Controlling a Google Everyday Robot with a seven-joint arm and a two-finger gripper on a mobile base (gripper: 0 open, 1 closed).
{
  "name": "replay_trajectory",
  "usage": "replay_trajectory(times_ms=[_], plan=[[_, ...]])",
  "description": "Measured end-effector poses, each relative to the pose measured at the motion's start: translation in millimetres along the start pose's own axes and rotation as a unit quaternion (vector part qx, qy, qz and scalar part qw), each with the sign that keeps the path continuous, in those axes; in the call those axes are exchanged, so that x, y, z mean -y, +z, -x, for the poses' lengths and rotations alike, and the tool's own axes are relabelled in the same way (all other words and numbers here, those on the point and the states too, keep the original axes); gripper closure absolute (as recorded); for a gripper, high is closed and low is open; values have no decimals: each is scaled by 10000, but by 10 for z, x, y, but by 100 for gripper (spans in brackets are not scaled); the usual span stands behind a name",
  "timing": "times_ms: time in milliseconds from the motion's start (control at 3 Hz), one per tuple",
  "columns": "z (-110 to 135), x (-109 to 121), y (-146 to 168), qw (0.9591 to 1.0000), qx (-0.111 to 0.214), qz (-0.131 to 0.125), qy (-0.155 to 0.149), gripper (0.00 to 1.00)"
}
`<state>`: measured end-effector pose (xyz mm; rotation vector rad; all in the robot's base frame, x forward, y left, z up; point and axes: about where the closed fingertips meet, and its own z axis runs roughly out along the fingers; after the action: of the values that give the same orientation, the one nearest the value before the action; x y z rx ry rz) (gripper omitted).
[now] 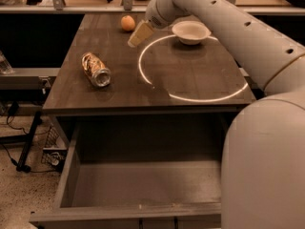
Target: Place orange into top drawer
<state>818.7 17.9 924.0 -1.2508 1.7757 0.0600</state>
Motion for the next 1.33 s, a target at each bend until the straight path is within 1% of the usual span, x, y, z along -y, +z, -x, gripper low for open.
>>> replay_trajectory(times_ms=[333,667,1000,1333], plan=[[31,20,262,9989,273,-62,385,0],[20,225,654,9926,503,-410,1027,0],[6,395,918,9849,623,-679,1466,0],[3,491,1092,9797,672,-821,1698,0]])
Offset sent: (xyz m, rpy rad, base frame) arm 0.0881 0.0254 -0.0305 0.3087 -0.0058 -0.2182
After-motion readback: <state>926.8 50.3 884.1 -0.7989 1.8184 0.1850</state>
